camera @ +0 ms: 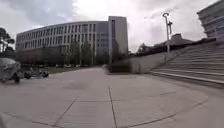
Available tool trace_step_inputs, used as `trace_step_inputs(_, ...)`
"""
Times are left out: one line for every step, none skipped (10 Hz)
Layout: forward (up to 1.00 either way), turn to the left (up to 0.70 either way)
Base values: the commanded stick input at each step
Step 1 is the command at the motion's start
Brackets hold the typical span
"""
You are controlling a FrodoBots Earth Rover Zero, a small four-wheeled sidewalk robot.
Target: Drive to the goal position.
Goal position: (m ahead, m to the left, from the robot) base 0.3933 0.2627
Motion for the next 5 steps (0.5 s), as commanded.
trace_step_inputs(1.0,0.0)
trace_step_inputs(1.0,0.0)
trace_step_inputs(1.0,0.0)
trace_step_inputs(1.0,0.0)
trace_step_inputs(1.0,0.0)
